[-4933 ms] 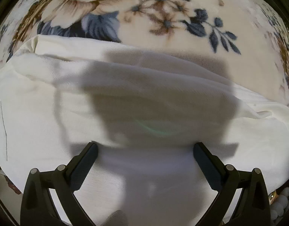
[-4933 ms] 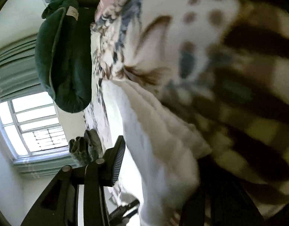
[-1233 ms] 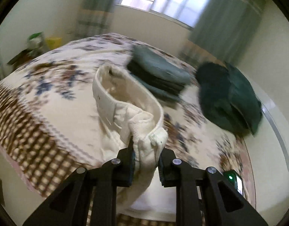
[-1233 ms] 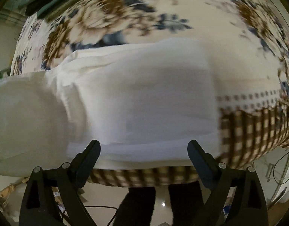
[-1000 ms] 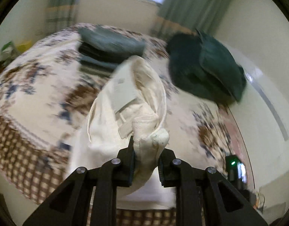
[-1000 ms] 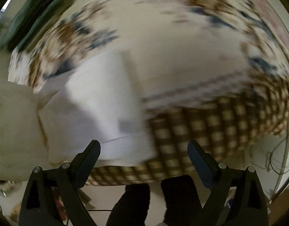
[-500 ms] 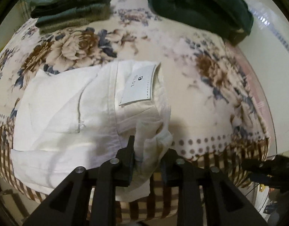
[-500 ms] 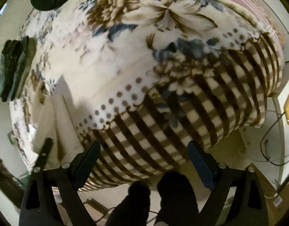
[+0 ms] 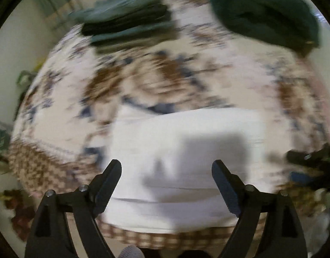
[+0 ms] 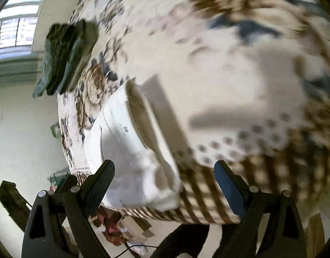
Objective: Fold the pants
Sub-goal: 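Fold the held cuff with the left gripper over the pants and release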
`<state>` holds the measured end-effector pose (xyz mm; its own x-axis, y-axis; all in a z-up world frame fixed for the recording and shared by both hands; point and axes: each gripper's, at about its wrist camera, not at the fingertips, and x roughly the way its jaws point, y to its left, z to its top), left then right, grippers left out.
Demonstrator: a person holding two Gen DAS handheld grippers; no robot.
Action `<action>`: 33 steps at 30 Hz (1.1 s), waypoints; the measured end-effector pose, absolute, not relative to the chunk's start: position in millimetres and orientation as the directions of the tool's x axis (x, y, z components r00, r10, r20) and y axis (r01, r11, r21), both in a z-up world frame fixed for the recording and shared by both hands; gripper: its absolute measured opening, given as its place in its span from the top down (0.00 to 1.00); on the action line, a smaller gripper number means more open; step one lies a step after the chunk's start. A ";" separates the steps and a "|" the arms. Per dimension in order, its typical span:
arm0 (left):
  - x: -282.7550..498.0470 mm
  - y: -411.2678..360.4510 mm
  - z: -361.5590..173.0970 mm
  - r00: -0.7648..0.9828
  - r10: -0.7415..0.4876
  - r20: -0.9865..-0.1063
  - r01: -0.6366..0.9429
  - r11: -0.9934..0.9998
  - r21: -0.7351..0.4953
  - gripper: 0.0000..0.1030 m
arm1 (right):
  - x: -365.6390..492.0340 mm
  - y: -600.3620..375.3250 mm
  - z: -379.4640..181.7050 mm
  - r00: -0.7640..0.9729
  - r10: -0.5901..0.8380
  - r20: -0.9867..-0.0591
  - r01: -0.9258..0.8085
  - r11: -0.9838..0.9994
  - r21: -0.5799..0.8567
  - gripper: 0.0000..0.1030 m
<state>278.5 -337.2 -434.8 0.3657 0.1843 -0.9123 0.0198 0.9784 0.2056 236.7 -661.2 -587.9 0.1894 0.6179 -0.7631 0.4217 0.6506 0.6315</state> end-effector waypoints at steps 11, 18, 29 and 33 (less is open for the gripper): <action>291.7 -260.1 -448.7 0.308 0.342 -0.888 -0.058 0.938 0.342 0.17 | 268.7 -597.4 -636.6 0.169 0.680 -0.713 0.434 0.598 0.674 0.74; 285.4 -259.3 -452.4 0.294 0.322 -0.900 -0.052 0.945 0.322 0.17 | 239.7 -608.4 -592.9 0.254 0.634 -0.731 0.457 0.587 0.668 0.83; 278.7 -256.5 -484.4 0.212 0.216 -0.953 -0.028 0.976 0.215 0.17 | 206.4 -638.1 -622.4 0.171 0.640 -0.749 0.549 0.569 0.612 0.43; 265.1 -252.2 -520.2 0.120 0.169 -0.978 0.022 0.985 0.173 0.17 | 189.9 -620.9 -641.4 0.067 0.616 -0.785 0.552 0.632 0.543 0.41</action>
<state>265.1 -252.2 -520.2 0.1205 0.1688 -0.9783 0.0216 0.9848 0.1726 189.9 -620.9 -641.4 0.0672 0.6157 -0.7851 0.5524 0.6323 0.5431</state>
